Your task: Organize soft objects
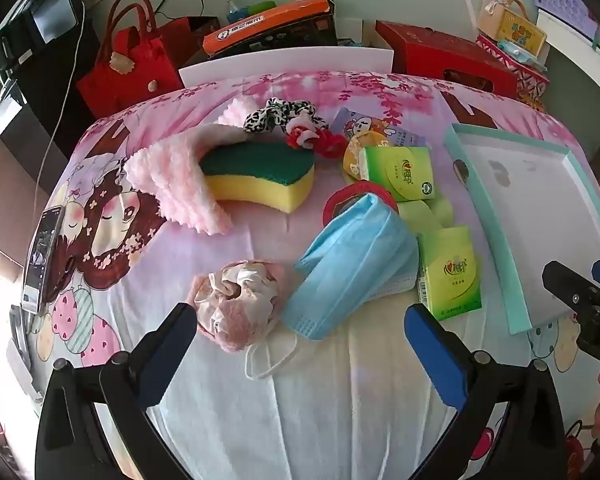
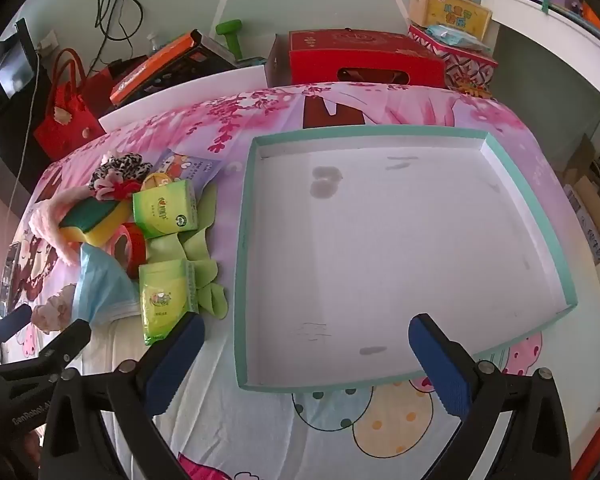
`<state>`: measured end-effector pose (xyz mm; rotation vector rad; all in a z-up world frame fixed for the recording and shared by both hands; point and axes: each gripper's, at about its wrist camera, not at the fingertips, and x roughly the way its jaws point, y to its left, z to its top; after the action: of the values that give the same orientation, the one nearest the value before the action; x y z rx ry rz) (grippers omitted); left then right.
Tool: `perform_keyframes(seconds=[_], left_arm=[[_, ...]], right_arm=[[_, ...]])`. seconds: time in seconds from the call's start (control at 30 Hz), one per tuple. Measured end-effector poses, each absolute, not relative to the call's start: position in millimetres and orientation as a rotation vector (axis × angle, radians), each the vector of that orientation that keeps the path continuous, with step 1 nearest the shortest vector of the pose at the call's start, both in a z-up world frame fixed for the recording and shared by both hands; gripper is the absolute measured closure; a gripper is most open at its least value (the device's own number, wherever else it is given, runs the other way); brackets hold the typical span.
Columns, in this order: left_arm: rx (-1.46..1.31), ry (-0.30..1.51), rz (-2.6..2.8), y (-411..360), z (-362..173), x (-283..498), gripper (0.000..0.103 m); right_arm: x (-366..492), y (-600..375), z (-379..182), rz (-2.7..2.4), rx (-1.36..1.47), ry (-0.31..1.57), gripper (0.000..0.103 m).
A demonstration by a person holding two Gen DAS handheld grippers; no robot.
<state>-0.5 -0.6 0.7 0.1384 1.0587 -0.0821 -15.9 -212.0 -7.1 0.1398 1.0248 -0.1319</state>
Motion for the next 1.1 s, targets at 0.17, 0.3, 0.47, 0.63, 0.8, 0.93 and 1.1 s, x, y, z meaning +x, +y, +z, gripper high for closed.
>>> perform_keyframes(seconds=[0.17,0.3,0.47,0.63,0.8,0.93,1.1], left_arm=[[0.144,1.046,-0.086,-3.4,1.4,-3.3,0.000],[0.117,1.064,-0.070,2.7,1.0,0.0,0.000],[0.098,1.071,-0.060,3.2,1.4,2.8,0.000],[0.091,1.071,-0.056,2.0,1.1,2.8,0.000],[0.087,1.074,-0.052,0.9,0.7,3.2,0.000],[0.081,1.076,-0.049,1.4,0.7,3.4,0.000],[0.075,1.077,-0.048,2.3,0.4,3.9,0.000]], right_arm=[[-15.7,-211.0,-7.1,-0.127,0.135,1.024,0.000],[-16.0,-212.1,-7.3,-0.130,0.139,1.023,0.000],[-16.3,-213.7,-7.8,-0.130,0.136,1.024,0.000],[-16.1,-211.4,-8.2,-0.131,0.137,1.024,0.000],[-16.2,-211.3,-8.8,-0.132,0.137,1.025,0.000],[-16.2,-211.1,-9.1,-0.132,0.136,1.026,0.000],[-16.8,-211.5,-9.9,-0.132,0.136,1.027,0.000]])
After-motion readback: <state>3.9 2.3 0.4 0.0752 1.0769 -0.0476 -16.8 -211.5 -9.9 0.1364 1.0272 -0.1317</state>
